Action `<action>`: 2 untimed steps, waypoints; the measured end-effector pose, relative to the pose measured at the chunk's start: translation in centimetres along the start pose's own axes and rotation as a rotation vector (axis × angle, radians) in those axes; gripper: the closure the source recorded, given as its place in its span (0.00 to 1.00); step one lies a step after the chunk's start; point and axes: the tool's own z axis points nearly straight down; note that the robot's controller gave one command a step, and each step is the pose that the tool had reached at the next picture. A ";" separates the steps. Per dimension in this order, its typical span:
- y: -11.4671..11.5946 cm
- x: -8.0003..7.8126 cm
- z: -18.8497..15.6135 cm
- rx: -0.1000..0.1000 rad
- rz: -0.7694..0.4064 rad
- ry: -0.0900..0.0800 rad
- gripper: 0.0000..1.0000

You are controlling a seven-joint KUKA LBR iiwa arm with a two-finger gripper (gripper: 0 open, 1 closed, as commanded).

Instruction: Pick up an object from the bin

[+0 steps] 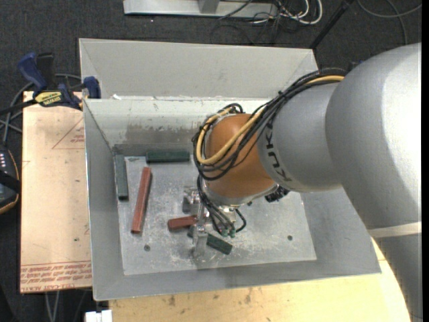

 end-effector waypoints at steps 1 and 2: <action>0.2 -0.2 -0.4 -0.003 -0.003 -0.007 1.00; 0.2 -0.2 -0.4 -0.003 -0.003 -0.007 0.00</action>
Offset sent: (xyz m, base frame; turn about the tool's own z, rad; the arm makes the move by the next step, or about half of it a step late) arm 0.0000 0.0000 0.0000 0.0000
